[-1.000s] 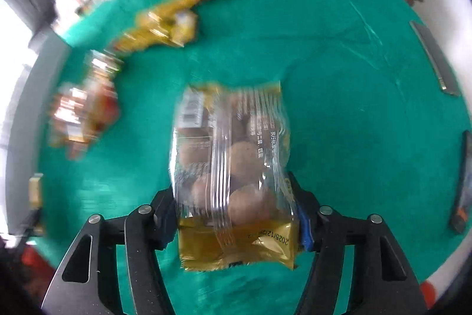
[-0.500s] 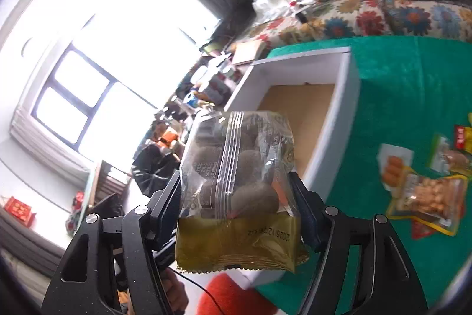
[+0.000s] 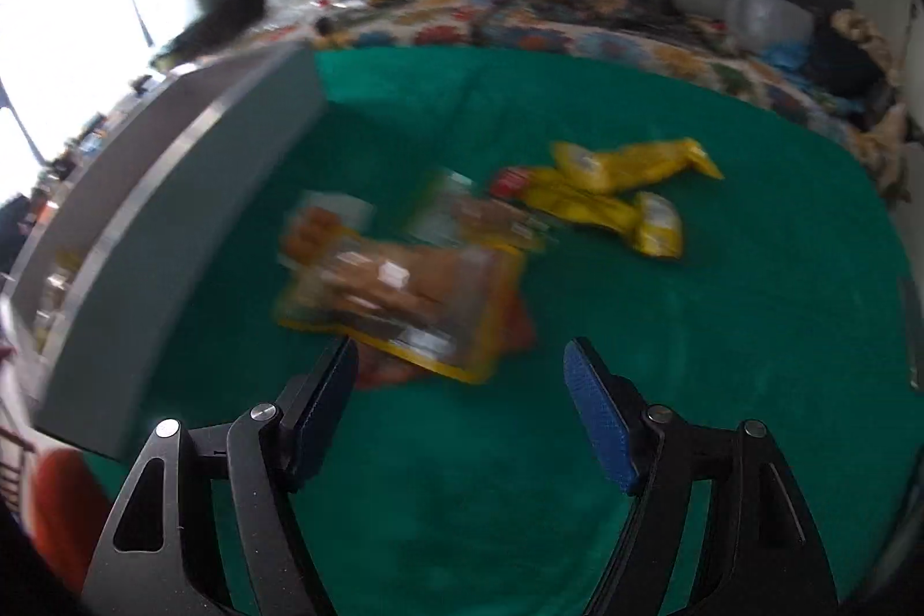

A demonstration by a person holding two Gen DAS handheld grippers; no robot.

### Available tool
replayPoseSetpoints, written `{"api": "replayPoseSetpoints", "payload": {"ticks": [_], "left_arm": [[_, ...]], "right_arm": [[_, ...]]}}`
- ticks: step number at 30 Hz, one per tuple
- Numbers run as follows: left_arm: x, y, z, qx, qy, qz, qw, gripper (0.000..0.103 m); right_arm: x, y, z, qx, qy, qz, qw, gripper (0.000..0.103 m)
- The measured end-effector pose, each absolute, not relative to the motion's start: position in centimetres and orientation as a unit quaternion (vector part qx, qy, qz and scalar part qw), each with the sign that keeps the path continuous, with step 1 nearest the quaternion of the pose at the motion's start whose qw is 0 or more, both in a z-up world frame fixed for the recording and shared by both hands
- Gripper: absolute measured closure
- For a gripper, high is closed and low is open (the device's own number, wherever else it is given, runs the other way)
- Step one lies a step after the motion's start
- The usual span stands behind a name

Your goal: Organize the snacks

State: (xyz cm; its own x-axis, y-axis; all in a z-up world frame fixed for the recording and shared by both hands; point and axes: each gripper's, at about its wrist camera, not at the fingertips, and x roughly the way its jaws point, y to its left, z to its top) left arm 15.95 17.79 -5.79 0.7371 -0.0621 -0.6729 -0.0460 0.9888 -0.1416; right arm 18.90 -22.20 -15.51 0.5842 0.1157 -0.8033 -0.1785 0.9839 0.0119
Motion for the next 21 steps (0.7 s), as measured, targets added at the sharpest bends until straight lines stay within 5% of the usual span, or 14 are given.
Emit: {"api": "replayPoseSetpoints", "payload": {"ticks": [6, 21], "left_arm": [[17.9, 13.9, -9.5, -0.011, 0.413, 0.004, 0.911, 0.017], [14.4, 11.2, -9.7, 0.051, 0.406, 0.043, 0.911, 0.016]], "right_arm": [[15.8, -34.3, -20.8, -0.046, 0.459, -0.03, 0.887, 0.026], [18.3, -37.7, -21.8, 0.021, 0.439, -0.054, 0.896, 0.01]]}}
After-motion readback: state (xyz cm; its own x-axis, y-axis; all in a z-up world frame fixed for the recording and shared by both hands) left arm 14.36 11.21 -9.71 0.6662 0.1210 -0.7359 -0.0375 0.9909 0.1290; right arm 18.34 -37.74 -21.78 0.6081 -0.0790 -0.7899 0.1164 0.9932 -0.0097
